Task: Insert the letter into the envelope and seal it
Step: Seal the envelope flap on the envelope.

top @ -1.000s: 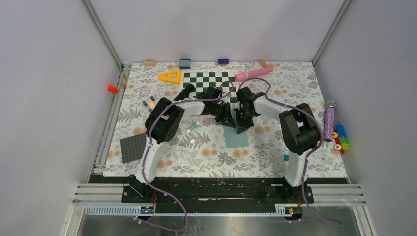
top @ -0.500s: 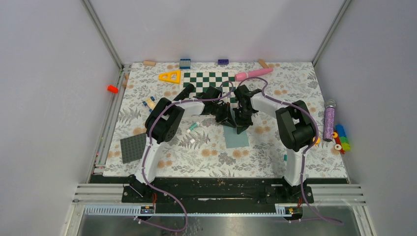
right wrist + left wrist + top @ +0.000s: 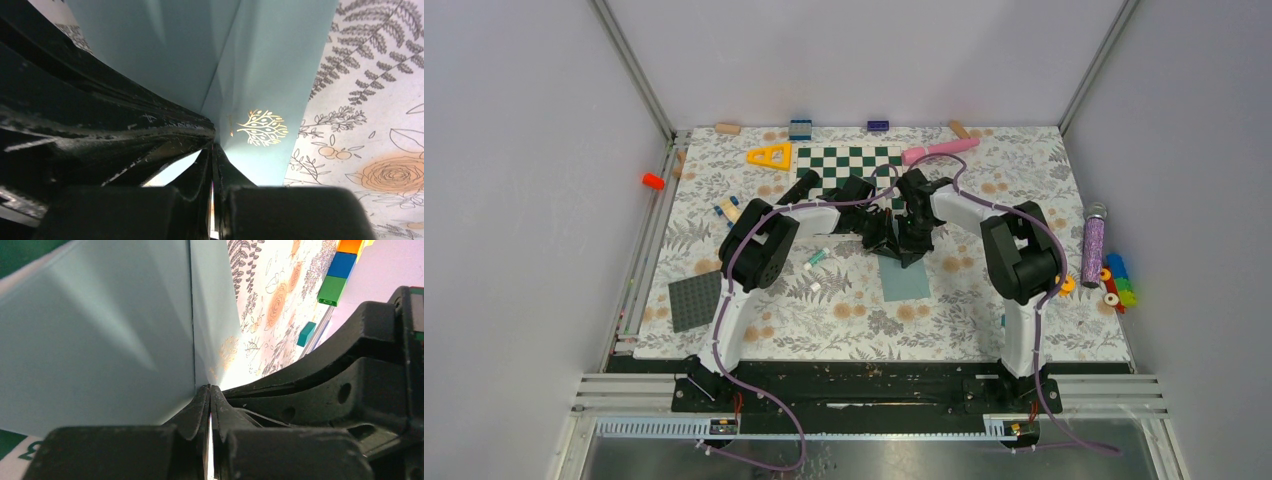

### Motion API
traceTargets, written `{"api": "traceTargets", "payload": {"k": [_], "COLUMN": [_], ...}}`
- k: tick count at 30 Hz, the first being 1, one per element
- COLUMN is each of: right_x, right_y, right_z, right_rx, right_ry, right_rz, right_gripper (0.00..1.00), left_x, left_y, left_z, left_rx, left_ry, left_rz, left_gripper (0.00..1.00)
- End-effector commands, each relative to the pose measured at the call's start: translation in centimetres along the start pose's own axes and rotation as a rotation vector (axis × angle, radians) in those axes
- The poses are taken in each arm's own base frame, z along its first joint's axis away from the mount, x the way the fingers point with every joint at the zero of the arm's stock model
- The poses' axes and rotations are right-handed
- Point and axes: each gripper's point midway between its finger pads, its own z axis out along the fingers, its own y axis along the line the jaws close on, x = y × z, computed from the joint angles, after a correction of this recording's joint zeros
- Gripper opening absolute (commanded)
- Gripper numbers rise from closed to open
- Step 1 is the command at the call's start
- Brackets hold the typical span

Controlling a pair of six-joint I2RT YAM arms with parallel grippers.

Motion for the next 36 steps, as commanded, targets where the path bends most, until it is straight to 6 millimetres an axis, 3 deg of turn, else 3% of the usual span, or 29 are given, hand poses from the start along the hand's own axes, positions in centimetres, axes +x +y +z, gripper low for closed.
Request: {"api": "traceTargets", "payload": {"k": [1, 8, 19, 24, 30, 36], "right_x": [-2.7, -3.2, 1.4, 2.9, 2.6, -0.1], "right_y": [1.1, 0.9, -2.6, -3.1, -2.9, -2.6], "right_z": [0.8, 1.1, 0.5, 0.1, -0.1, 0.4], "right_rx": [-0.001, 0.010, 0.064, 0.059, 0.052, 0.072], "right_ry": [-0.097, -0.119, -0.025, -0.011, -0.025, -0.068], "right_rz": [0.002, 0.011, -0.110, -0.130, -0.136, -0.100], "right_gripper": [0.00, 0.00, 0.00, 0.00, 0.00, 0.00], "left_x": [0.5, 0.5, 0.4, 0.3, 0.3, 0.3], "left_y": [1.8, 1.7, 1.8, 1.8, 1.8, 1.7], "left_z": [0.3, 0.3, 0.2, 0.2, 0.2, 0.1], "left_rx": [-0.055, -0.054, -0.055, -0.057, -0.058, -0.057], "left_ry": [0.006, 0.003, 0.002, -0.002, -0.003, -0.004], "left_rz": [-0.013, -0.010, -0.011, -0.009, -0.008, -0.005], "left_gripper": [0.00, 0.00, 0.00, 0.00, 0.00, 0.00]}}
